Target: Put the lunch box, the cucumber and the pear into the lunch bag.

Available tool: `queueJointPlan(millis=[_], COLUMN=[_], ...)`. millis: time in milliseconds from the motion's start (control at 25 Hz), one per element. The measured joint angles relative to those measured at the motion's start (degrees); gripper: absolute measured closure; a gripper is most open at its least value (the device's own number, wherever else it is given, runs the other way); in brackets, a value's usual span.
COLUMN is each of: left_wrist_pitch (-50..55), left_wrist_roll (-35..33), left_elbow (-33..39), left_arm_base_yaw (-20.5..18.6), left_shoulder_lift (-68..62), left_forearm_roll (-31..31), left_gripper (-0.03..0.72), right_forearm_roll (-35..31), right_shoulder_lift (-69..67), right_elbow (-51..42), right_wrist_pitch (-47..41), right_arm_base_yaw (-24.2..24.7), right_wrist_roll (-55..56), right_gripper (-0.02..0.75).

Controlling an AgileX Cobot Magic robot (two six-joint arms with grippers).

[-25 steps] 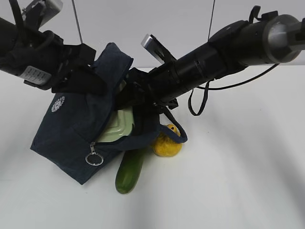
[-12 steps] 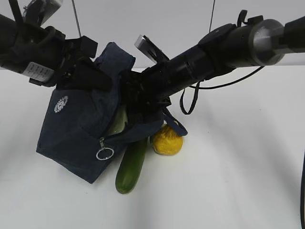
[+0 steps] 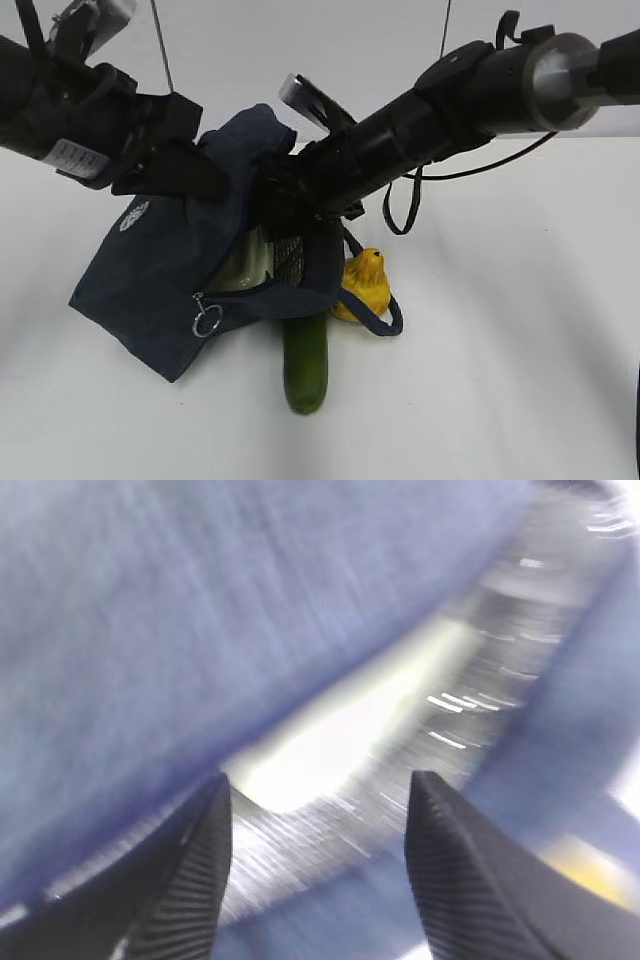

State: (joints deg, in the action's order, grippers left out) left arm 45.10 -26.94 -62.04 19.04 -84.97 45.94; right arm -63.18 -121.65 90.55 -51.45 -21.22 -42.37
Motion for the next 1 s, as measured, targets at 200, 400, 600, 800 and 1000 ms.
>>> queueJointPlan(millis=[200,400,600,800,1000], left_wrist_pitch=[0.24,0.43,2.7,4.82,6.49], left_wrist_roll=[0.32,2.49,3.05,5.82,11.04], left_elbow=[0.0,0.0,0.0,0.0,0.0], left_arm_base_yaw=[0.0,-0.24,-2.5,-5.13,-6.09], left_shoulder_lift=[0.0,0.0,0.0,0.0,0.0], left_forearm_roll=[-3.44,-4.71,-5.01,-7.49,-11.49], left_gripper=[0.687,0.687,0.687,0.687,0.687], right_forearm_roll=[13.36,31.1,44.47,48.68,48.91], right_shoulder_lift=[3.38,7.56,9.66,9.61,9.61], right_elbow=[2.51,3.98,4.08,4.08,4.08], right_wrist_pitch=[-0.68,-2.69,-6.93,-10.44,-12.29], right_arm_base_yaw=[0.0,0.0,0.0,0.0,0.0], right_wrist_roll=[4.68,13.59,20.6,23.4,23.58], right_gripper=[0.306,0.306,0.306,0.306,0.305])
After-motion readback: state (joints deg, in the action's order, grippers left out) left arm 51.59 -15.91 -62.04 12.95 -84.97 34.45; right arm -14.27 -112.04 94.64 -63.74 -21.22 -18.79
